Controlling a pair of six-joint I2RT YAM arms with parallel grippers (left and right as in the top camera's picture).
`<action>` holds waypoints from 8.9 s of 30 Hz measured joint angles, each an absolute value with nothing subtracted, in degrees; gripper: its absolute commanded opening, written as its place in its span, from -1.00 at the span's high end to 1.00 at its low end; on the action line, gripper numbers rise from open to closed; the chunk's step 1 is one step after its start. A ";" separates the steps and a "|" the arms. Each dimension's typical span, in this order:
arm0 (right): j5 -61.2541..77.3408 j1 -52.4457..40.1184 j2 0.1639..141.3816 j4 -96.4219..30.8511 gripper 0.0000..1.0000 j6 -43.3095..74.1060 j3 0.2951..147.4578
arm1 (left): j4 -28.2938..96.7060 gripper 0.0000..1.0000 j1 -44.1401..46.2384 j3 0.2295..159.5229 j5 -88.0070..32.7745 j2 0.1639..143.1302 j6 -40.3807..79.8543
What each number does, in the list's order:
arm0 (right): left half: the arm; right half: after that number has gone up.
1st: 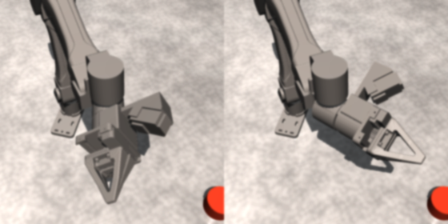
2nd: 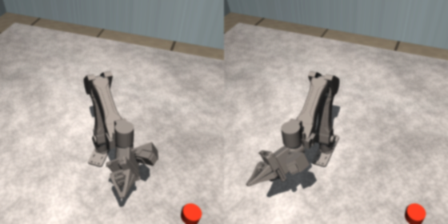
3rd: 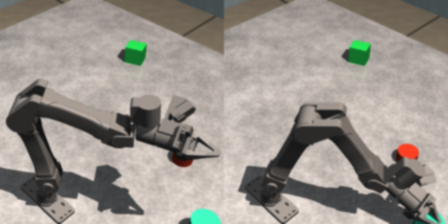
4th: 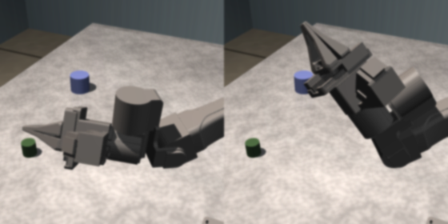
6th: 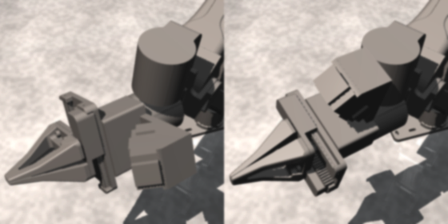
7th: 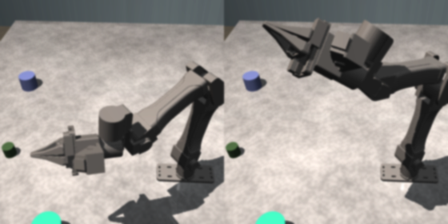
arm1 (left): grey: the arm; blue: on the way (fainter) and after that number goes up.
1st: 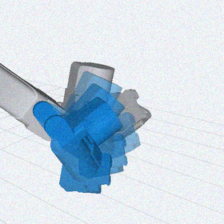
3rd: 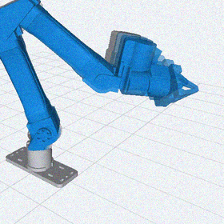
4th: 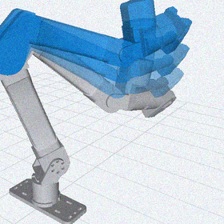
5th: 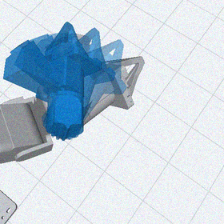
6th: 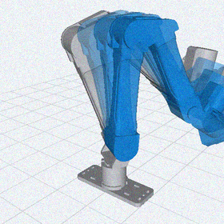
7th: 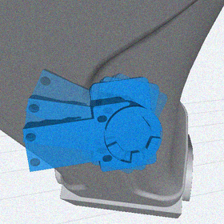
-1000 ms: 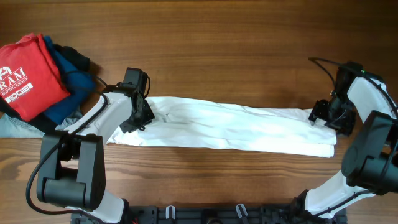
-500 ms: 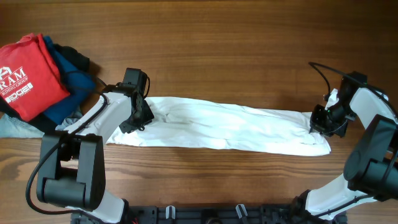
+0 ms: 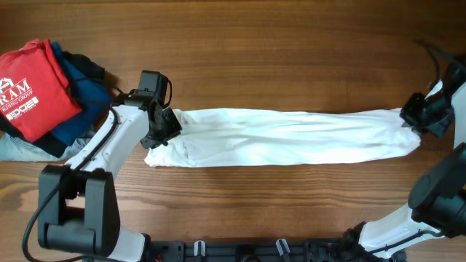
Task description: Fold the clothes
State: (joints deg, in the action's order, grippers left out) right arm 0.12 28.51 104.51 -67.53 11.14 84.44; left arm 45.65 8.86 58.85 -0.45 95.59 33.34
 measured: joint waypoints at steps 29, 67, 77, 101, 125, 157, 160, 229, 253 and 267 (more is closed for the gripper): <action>-0.03 -1.96 104.51 -73.82 0.91 18.61 85.78 | 52.42 -0.69 8.86 59.16 -6.98 95.55 33.34; 14.52 -18.90 106.76 -57.93 0.83 7.18 70.74 | 52.49 -0.69 8.86 59.16 -6.98 95.55 33.08; 25.26 -20.71 106.76 -62.30 0.81 -5.32 70.70 | 52.47 -0.69 8.86 59.16 -6.98 95.55 33.08; 7.62 -18.81 95.31 -60.58 0.01 8.36 75.26 | 42.52 -1.00 8.86 59.18 -1.63 100.84 11.75; 1.23 -18.20 95.31 -60.97 0.03 16.78 75.26 | 51.40 0.92 -7.40 63.13 -13.13 97.93 9.30; 10.52 -1.02 95.31 -61.58 0.01 4.38 75.26 | 59.13 0.21 33.19 83.11 -5.91 99.98 23.09; 22.59 -3.05 95.31 -59.27 0.00 -0.58 75.26 | 56.27 0.10 26.17 83.22 -4.62 98.91 23.05; -4.10 -17.19 89.67 -50.59 -0.22 17.65 67.61 | 61.28 0.92 11.66 93.30 -29.95 119.31 -3.62; -5.21 -17.19 89.67 -50.61 -0.23 17.96 67.61 | 36.14 0.89 -33.21 94.89 -17.82 92.88 3.42; -5.21 -17.19 89.67 -50.02 -0.33 22.13 67.61 | 26.92 -1.00 -39.77 94.85 -5.43 102.21 11.73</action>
